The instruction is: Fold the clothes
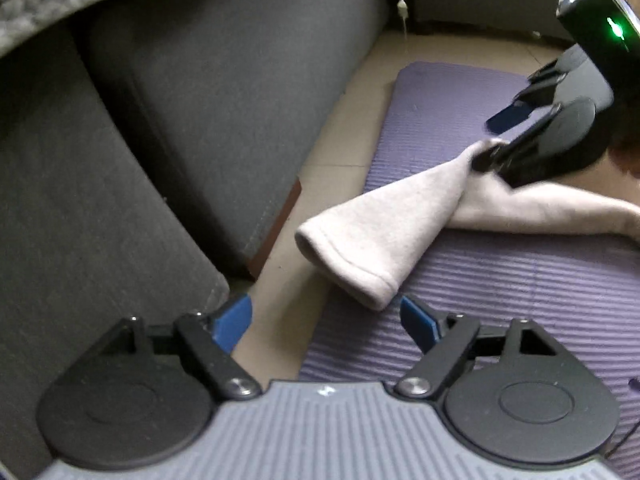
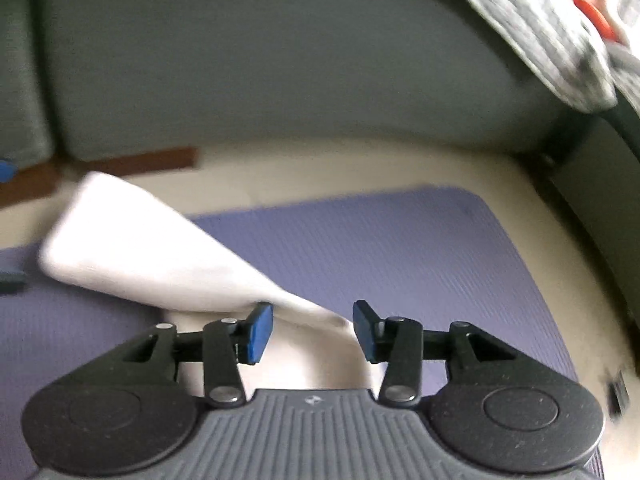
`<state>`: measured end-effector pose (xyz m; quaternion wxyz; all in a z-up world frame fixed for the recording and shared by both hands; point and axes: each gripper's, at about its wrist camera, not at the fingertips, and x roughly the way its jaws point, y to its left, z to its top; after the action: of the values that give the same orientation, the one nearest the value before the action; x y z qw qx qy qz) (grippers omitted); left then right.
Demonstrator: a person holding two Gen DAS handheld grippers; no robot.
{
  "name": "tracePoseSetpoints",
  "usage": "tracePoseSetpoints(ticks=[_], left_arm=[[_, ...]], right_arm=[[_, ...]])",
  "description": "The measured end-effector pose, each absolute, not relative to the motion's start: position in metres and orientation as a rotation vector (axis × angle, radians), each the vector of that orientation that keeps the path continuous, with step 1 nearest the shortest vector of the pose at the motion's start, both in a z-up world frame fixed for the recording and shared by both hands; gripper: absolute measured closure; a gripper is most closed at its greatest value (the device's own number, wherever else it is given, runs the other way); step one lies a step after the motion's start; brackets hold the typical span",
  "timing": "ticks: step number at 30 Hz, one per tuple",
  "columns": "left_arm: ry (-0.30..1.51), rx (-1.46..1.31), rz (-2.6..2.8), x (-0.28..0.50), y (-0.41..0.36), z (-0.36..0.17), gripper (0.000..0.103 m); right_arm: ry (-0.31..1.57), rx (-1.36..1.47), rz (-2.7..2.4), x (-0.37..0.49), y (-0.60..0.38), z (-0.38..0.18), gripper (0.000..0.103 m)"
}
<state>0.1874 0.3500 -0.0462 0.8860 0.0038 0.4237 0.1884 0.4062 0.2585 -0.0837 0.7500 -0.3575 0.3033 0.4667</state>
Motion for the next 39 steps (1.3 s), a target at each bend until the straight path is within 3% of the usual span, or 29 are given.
tracePoseSetpoints(ticks=[4, 12, 15, 21, 32, 33, 35, 36, 37, 39], left_arm=[[0.856, -0.009, 0.384, 0.185, 0.348, -0.048, 0.015], [0.847, -0.06, 0.374, 0.19, 0.348, -0.053, 0.014], [0.845, -0.111, 0.367, 0.189, 0.354, -0.049, 0.019], [0.795, -0.379, 0.358, 0.211, 0.39, -0.062, 0.025], [0.6, -0.697, 0.347, 0.236, 0.417, -0.098, 0.024], [0.59, -0.715, 0.356, 0.24, 0.418, -0.103, 0.028], [0.568, -0.754, 0.39, 0.247, 0.417, -0.112, 0.046], [0.567, -0.761, 0.399, 0.249, 0.417, -0.114, 0.071], [0.565, -0.77, 0.411, 0.251, 0.416, -0.115, 0.083], [0.559, -0.764, 0.439, 0.255, 0.412, -0.114, 0.093]], right_arm=[[0.684, -0.704, 1.023, 0.404, 0.286, -0.077, 0.056], [0.712, -0.446, 0.832, 0.481, 0.322, -0.04, 0.055], [0.703, -0.402, 0.843, 0.482, 0.305, -0.029, 0.055], [0.688, -0.438, 0.871, 0.44, 0.237, -0.037, 0.059], [0.732, -0.484, 0.716, 0.328, 0.097, -0.069, 0.065], [0.73, -0.487, 0.708, 0.324, 0.095, -0.07, 0.065], [0.703, -0.521, 0.679, 0.315, 0.092, -0.075, 0.065], [0.689, -0.54, 0.672, 0.313, 0.093, -0.077, 0.065], [0.683, -0.554, 0.669, 0.313, 0.095, -0.078, 0.065], [0.678, -0.572, 0.665, 0.325, 0.102, -0.084, 0.065]])
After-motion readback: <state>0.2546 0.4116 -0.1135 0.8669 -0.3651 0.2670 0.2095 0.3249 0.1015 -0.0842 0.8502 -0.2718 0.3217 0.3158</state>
